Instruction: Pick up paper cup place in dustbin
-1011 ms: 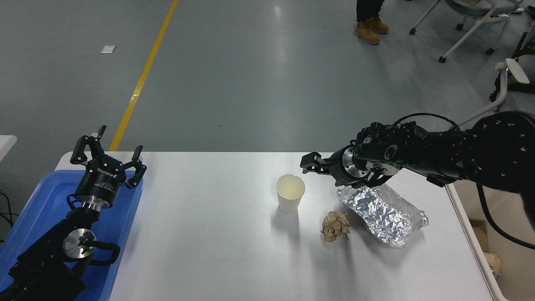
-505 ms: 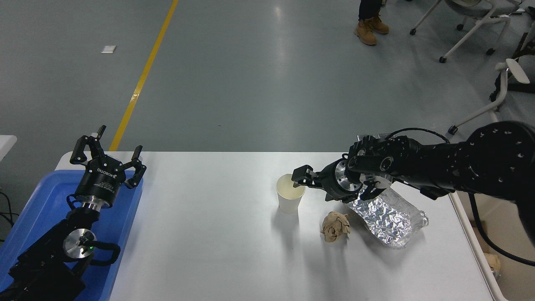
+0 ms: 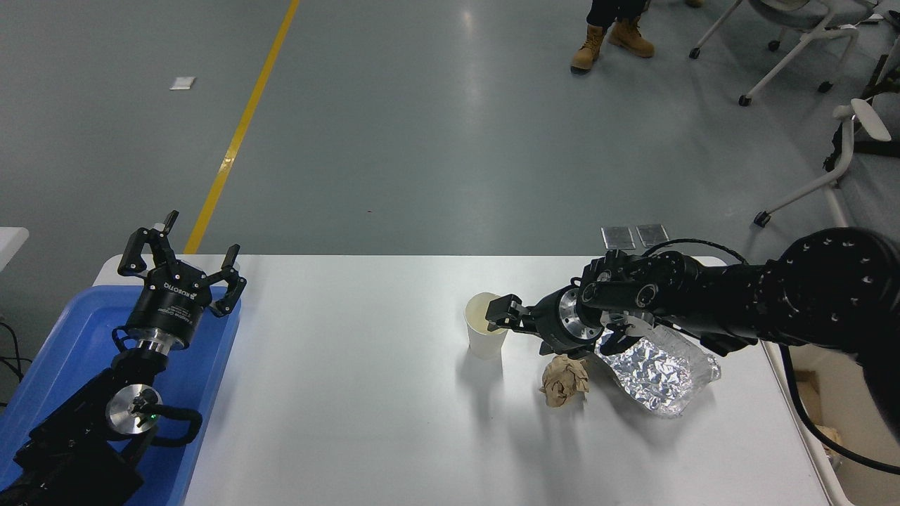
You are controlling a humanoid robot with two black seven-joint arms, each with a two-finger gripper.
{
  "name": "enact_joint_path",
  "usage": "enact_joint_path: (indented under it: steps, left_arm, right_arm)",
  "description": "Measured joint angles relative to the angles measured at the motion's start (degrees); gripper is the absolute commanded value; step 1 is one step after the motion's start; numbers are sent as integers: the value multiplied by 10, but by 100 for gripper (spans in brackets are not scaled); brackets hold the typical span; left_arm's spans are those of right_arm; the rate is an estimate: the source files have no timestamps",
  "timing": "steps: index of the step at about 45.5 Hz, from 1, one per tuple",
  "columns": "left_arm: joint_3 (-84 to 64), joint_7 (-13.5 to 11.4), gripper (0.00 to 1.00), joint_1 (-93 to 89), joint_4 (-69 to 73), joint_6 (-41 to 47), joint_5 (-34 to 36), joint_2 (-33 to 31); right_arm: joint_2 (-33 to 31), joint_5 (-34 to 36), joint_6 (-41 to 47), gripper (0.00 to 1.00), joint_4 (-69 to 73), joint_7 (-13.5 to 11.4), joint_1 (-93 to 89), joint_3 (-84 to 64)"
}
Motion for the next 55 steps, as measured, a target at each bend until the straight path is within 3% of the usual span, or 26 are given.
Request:
enact_joint_path:
  steps: [6, 14, 23, 29, 55]
  left_arm:
    - [0, 0, 98, 0, 0, 0, 0, 0]
    - [0, 0, 98, 0, 0, 0, 0, 0]
    - [0, 0, 98, 0, 0, 0, 0, 0]
    - [0, 0, 98, 0, 0, 0, 0, 0]
    - [0, 0, 98, 0, 0, 0, 0, 0]
  right_arm:
    - [0, -9, -7, 67, -1, 0, -3, 3]
    - [0, -19, -15, 44, -3, 0, -13, 13]
    - [0, -23, -26, 32, -7, 0, -24, 22]
    - [0, -24, -31, 0, -9, 0, -29, 25]
    - [0, -25, -29, 0, -4, 0, 3, 18]
